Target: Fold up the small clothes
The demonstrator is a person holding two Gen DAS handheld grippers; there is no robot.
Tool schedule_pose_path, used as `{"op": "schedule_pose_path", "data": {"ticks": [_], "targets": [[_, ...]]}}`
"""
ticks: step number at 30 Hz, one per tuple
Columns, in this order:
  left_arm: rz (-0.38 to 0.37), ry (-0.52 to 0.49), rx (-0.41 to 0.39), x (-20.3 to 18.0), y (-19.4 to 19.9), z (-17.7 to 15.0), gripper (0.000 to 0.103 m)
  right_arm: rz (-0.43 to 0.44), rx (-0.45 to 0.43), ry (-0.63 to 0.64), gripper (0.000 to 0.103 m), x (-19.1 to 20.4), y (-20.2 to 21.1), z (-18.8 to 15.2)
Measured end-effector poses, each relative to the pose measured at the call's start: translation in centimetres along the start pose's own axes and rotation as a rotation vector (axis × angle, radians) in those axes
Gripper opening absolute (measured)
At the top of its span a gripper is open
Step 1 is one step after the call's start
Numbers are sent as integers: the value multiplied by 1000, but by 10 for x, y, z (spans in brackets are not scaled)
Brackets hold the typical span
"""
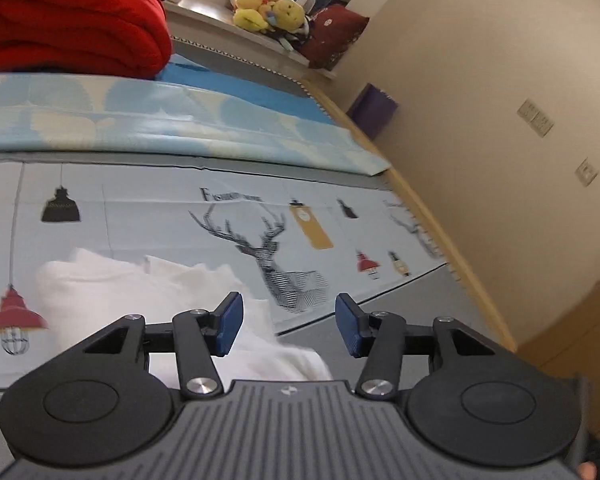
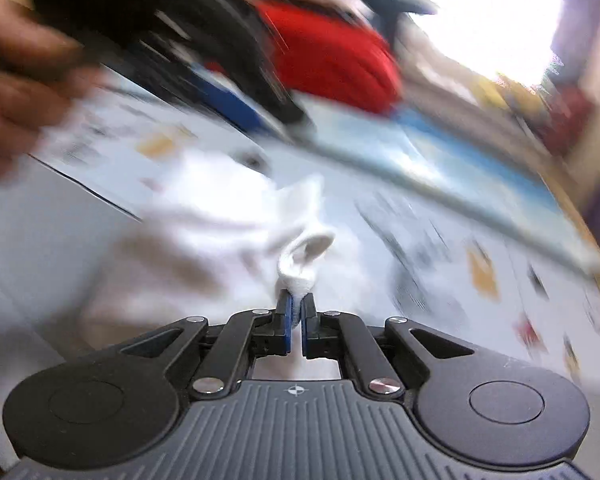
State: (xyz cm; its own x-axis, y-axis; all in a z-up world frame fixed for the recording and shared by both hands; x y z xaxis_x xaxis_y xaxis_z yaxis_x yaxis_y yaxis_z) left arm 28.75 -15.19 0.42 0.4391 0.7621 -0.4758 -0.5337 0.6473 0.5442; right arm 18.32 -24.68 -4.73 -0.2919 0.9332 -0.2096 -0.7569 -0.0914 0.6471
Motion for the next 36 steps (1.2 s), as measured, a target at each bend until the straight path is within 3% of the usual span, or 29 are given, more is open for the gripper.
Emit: {"op": "schedule_pose_path", "data": {"ticks": [3,5,9,12,15,18,19,20,22,24,27,34,35,36], "targets": [[76,22,75,18,-10,-7,53,-27,183,-126,0,-31,-22,-42],[145,47,157,35,-17,-19,52,-9,242,-212,0,-47,-24,-69],[306,59,322,70,-27,-46,46,173,196,-522,5,-62,-26,-67],[321,76,355,83,-24,-53,44,201,138,-600,16,-64,-31,-54],[282,61,389,81,-28,-62,35,246,105,-601,24,-63,-40,-34],[357,-16,486,93,-37,-90,19,277,90,-571,25,-64,-55,-8],[369,-21,490,96,-38,-94,19,293,96,-563,27,-66,-61,0],[364,-14,480,96,-36,-94,19,333,98,-546,30,-66,-65,11],[347,22,460,95,-31,-87,19,399,103,-482,54,-64,-68,28],[340,38,431,94,-25,-79,19,411,117,-413,58,-62,-79,36],[344,33,441,94,-24,-80,20,436,182,-418,59,-54,-107,34],[331,-14,470,89,-26,-83,21,377,268,-400,58,-28,-164,27],[331,-16,470,91,-26,-83,21,373,283,-405,56,-26,-170,25],[332,-20,470,93,-26,-82,21,374,296,-422,47,-25,-174,24]]}}
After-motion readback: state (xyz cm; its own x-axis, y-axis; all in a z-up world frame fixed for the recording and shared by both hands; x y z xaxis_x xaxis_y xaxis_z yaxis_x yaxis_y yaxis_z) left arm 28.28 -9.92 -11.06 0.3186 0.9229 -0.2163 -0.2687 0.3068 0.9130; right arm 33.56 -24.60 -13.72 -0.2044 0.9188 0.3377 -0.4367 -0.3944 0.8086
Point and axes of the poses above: each gripper's, at about its wrist camera, not at the fingertips, and y roughly against the way its jaws point, x to its left, z to its top, the point moved 8 cm from there along -y, roughly the way its jaws point, and after that the axes turned 5 degrees about -x, right-handed, at the moved point
